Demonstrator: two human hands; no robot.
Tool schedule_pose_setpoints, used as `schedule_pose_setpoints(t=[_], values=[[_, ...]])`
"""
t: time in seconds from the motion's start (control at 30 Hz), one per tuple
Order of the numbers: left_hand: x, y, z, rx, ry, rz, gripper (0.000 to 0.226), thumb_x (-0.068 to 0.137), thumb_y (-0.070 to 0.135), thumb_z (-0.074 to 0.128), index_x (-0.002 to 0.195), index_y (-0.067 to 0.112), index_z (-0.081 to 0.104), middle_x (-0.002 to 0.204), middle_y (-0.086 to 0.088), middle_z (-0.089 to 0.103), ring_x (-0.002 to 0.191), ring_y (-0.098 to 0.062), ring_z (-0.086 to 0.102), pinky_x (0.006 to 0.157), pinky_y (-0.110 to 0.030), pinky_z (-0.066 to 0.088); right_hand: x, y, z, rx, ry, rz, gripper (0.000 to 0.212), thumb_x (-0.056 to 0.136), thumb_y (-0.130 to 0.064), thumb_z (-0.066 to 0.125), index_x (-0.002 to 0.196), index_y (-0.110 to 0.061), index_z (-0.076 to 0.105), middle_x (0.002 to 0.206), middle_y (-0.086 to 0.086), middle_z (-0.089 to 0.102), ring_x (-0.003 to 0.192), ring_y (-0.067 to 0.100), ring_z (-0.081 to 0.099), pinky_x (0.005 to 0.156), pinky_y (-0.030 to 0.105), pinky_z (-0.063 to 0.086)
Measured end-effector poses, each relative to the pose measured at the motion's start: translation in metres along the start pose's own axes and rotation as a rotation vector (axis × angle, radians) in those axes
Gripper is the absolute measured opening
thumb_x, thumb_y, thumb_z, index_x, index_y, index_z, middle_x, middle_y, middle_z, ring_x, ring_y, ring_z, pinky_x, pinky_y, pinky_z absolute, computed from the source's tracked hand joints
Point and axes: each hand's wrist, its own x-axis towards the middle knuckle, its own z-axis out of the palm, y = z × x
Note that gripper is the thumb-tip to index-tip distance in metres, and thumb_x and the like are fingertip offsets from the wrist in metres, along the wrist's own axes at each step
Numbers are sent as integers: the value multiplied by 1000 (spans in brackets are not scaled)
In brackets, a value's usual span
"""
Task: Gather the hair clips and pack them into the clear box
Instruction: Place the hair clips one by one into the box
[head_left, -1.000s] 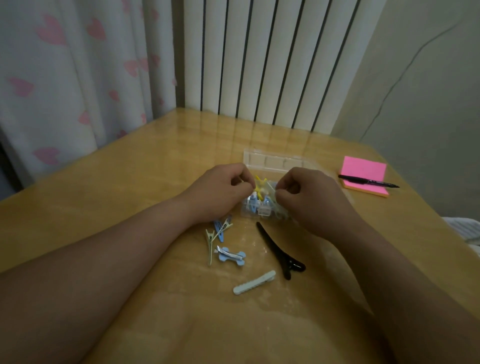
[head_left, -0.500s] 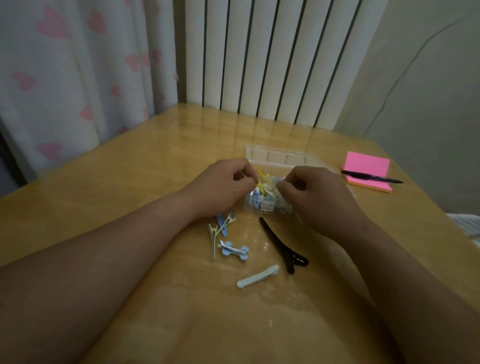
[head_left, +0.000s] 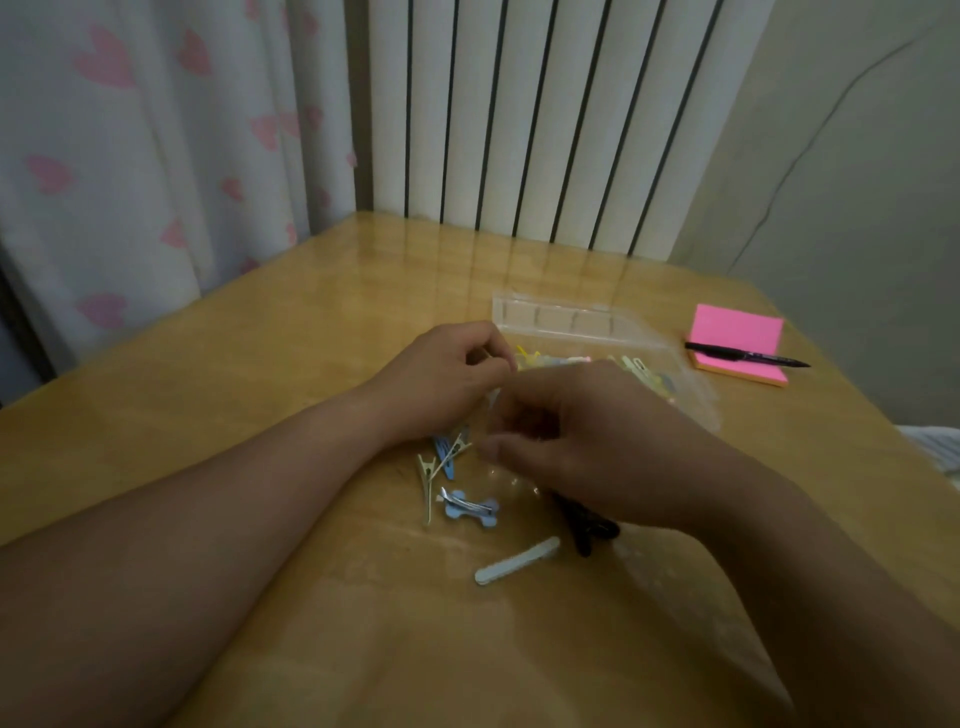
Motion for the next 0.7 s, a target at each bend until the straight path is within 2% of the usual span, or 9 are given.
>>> schedule_pose_setpoints(t=[0.07, 0.17, 0.37, 0.5, 0.7], values=[[1, 1, 0, 11, 8, -6, 14, 88, 28, 62, 93, 24, 75, 84, -8, 71, 72, -18, 62, 72, -42, 54, 0, -5, 4, -11, -122, 22, 20, 89, -53, 74, 91, -34, 70, 77, -13, 68, 72, 2, 64, 64, 27, 54], [0, 1, 0, 42, 6, -10, 13, 94, 21, 62, 95, 23, 75, 83, -3, 70, 68, -9, 56, 68, -33, 48, 1, -8, 10, -40, -248, 40, 26, 87, -58, 75, 95, -34, 71, 81, -11, 67, 73, 3, 63, 66, 30, 56], [0, -1, 0, 24, 6, -17, 14, 91, 27, 60, 93, 27, 74, 73, 5, 63, 66, -9, 53, 66, -34, 46, 1, -8, 13, -57, -262, 2, 16, 93, -47, 70, 94, -32, 69, 83, -11, 67, 75, 5, 64, 72, 36, 59], [0, -1, 1, 39, 14, -18, 14, 95, 20, 62, 94, 26, 74, 87, -8, 70, 73, -13, 57, 70, -35, 48, 1, -8, 16, -115, -245, -27, 17, 93, -48, 66, 92, -30, 65, 80, -11, 65, 73, 6, 61, 69, 37, 57], [1, 0, 1, 64, 19, -14, 15, 96, 20, 61, 94, 26, 74, 87, -5, 70, 69, -9, 54, 66, -32, 45, 0, -7, 16, -130, -261, -76, 14, 94, -47, 68, 92, -33, 64, 84, -13, 64, 75, 5, 60, 68, 32, 55]])
